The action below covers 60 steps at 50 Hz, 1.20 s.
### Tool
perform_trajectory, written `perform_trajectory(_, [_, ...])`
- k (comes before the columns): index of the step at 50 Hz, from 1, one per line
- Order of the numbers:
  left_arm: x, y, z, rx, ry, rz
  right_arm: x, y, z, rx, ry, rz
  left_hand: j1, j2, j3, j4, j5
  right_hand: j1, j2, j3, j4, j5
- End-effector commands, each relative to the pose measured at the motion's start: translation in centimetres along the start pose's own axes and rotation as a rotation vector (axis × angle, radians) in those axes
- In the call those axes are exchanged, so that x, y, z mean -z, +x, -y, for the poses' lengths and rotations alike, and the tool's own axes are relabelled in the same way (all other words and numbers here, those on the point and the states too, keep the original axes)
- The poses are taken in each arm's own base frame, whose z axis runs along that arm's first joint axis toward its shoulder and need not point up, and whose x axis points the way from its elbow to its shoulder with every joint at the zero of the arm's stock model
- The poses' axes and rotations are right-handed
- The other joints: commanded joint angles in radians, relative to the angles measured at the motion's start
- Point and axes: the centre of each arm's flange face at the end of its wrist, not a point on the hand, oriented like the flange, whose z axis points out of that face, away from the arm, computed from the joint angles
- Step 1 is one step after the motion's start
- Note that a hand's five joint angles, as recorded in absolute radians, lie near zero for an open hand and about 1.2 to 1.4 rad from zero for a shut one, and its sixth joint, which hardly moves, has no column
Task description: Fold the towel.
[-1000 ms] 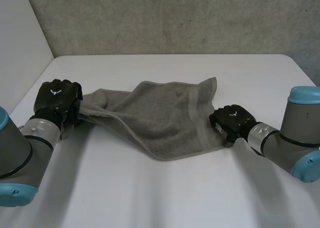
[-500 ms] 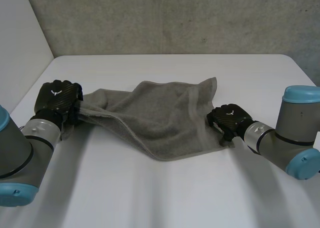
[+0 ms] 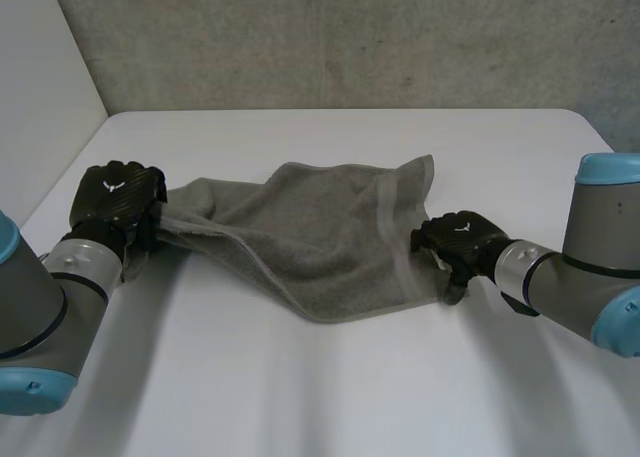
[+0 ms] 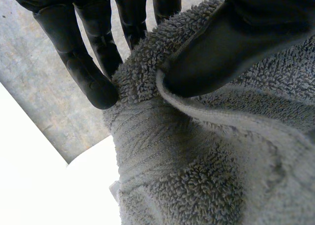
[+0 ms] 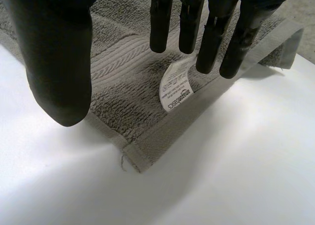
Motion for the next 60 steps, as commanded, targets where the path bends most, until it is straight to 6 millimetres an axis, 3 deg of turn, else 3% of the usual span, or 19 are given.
perform_trajectory(1, [0.0, 0.1, 0.0, -0.002, 0.0, -0.002, -1.0, -0.4, -0.8, 0.005, 0.003, 0.009, -0.078, -0.062, -0.151, -0.129, -0.299, -0.023, -0.036, -0.029, -0.01, 0.025])
perform_trajectory(29, [0.0, 0.1, 0.0, 0.0, -0.001, -0.003, -2.5, 0.3, -1.4, 0.033, 0.05, -0.046, -0.078, -0.062, -0.151, -0.129, -0.299, 0.235, 0.222, 0.229, 0.248, 0.283])
perform_trajectory(46, [0.0, 0.2, -0.3, -0.002, -0.008, -0.007, -2.6, 0.1, -1.2, 0.02, 0.064, -0.047, -0.078, -0.062, -0.151, -0.129, -0.299, 0.273, 0.26, 0.267, 0.286, 0.322])
perform_trajectory(60, [0.0, 0.2, -0.3, -0.002, -0.008, -0.007, -2.6, 0.0, -0.8, -0.013, 0.098, -0.053, -0.078, -0.062, -0.151, -0.129, -0.299, 0.716, 0.704, 0.711, 0.73, 0.765])
